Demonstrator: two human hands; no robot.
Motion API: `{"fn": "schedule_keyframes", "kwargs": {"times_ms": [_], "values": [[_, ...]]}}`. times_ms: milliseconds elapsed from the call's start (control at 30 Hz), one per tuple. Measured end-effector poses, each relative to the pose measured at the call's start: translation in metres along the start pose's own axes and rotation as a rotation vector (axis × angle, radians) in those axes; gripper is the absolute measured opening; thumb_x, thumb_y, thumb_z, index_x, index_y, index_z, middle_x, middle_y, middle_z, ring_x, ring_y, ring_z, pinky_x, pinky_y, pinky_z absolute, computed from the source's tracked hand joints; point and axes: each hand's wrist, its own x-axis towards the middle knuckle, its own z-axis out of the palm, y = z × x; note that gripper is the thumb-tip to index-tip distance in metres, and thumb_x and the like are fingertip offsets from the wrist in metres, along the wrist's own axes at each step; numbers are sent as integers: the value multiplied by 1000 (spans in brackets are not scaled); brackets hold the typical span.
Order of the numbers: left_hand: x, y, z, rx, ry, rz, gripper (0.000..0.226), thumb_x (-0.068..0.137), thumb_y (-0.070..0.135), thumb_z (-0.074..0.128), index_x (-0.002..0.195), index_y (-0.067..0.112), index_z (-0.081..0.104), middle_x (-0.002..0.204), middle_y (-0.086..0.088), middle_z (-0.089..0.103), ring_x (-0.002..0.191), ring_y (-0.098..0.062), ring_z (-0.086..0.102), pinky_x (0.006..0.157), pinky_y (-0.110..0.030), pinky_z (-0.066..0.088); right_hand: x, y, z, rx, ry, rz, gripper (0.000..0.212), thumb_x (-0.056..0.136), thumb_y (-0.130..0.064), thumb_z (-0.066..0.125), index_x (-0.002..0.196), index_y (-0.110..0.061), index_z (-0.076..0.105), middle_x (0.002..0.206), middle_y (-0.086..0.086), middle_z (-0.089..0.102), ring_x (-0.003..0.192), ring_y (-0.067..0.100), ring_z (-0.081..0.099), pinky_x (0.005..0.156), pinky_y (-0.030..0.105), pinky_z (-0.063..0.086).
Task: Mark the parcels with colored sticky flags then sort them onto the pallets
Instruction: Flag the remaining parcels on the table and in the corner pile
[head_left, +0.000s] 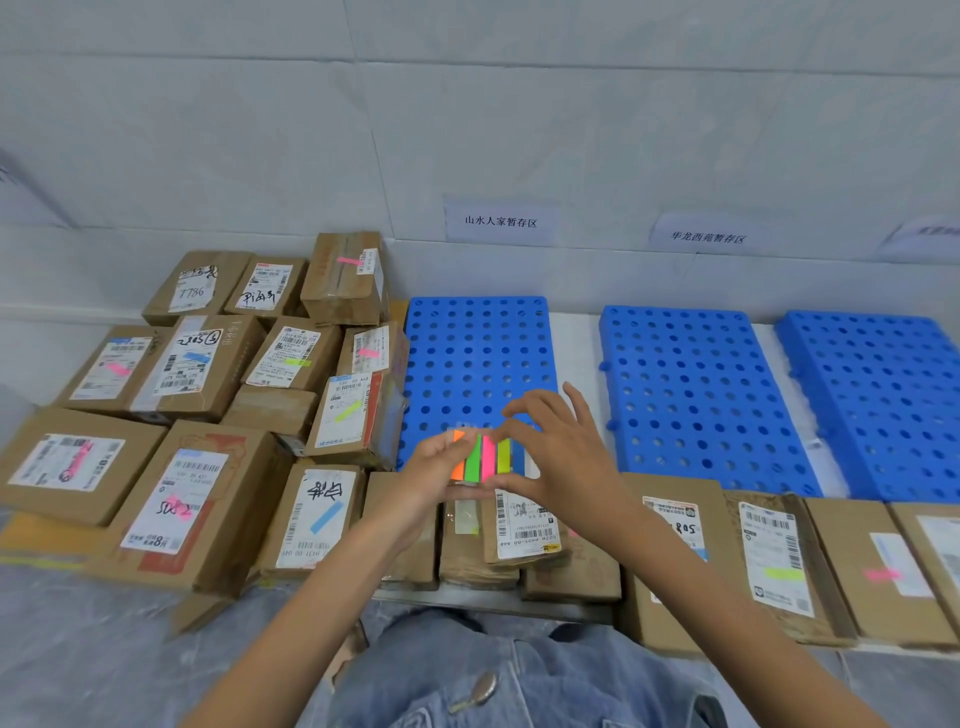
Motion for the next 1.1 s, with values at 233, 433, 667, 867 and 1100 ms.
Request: {"fn": "schedule_keyframes", "kwargs": {"times_ms": [233,433,667,867,1100], "values": [[1,-6,-3,29,6,-47,23,98,28,46,106,16,63,102,-12,71,90,-26,69,89,-40,55,5,-3,-1,-24,-101,-51,27,65,-43,78,85,-26,70,92,-4,66,99,25,63,101,60,29],[0,-13,-2,-27,-17,-100,20,98,24,47,104,14,64,92,-6,72,81,-18,71,82,-35,57,2,-12,-2,9,-123,-69,14,68,-26,82,77,-26,71,81,-8,66,86,18,66,98,62,37],[-2,-15,-5,-127,-32,-158,24,97,21,49,113,6,60,98,-17,70,81,-27,70,81,-41,57,-7,-11,-5,61,-302,17,30,76,-43,71,100,-26,65,100,-8,63,106,15,55,114,52,18],[-2,-20,-5,-105,-35,-173,25,97,22,50,113,5,59,100,-18,70,81,-27,70,80,-40,58,-3,-12,-9,18,-386,1,38,80,-47,65,111,-25,62,109,-7,60,115,14,48,116,46,3],[-4,-22,-5,-105,-20,-185,27,96,23,52,114,4,57,107,-19,67,84,-28,69,82,-43,57,-2,-12,-7,24,-427,5,40,81,-48,62,115,-26,59,111,-8,56,115,11,46,115,42,-3]]}}
